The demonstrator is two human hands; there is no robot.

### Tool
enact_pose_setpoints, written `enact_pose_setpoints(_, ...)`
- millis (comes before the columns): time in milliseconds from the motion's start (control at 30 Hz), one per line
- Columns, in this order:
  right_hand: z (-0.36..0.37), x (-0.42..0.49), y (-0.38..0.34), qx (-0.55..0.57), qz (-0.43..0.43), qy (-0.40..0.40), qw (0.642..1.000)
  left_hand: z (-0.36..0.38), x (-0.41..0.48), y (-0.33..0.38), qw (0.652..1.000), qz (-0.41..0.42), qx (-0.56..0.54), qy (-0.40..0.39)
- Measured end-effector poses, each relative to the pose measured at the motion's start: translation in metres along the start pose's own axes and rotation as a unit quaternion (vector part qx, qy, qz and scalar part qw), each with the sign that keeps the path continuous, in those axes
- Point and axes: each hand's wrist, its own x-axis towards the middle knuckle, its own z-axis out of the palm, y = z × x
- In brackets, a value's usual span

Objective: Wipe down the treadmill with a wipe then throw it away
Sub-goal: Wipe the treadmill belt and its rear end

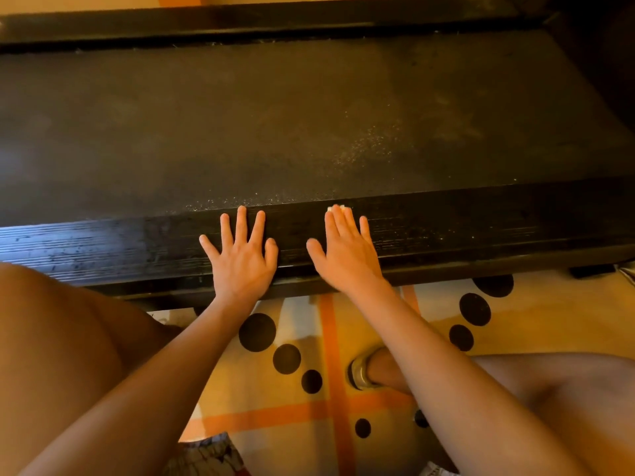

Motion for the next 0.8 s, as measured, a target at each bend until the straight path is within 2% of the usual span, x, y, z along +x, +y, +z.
enact_pose_setpoints(133, -0.01, 0.03, 0.003, 0.002, 0.019, -0.014, 1.0, -0.001, 0.001, 0.0, 1.0, 0.002, 0.003, -0.002)
enact_pose_setpoints(367, 0.007, -0.049, 0.007, 0.006, -0.017, -0.035, 0.999, 0.002, 0.0, 0.001, 1.0, -0.001, -0.004, 0.012)
enact_pose_setpoints(667, -0.008, 0.01, -0.023, -0.015, -0.088, -0.029, 0.996, 0.001, 0.001, -0.001, 1.0, 0.004, 0.002, 0.004)
enact_pose_setpoints(800, -0.012, 0.018, 0.002, 0.004, -0.05, -0.009, 0.999, -0.001, -0.001, 0.0, 1.0, 0.005, -0.015, 0.006)
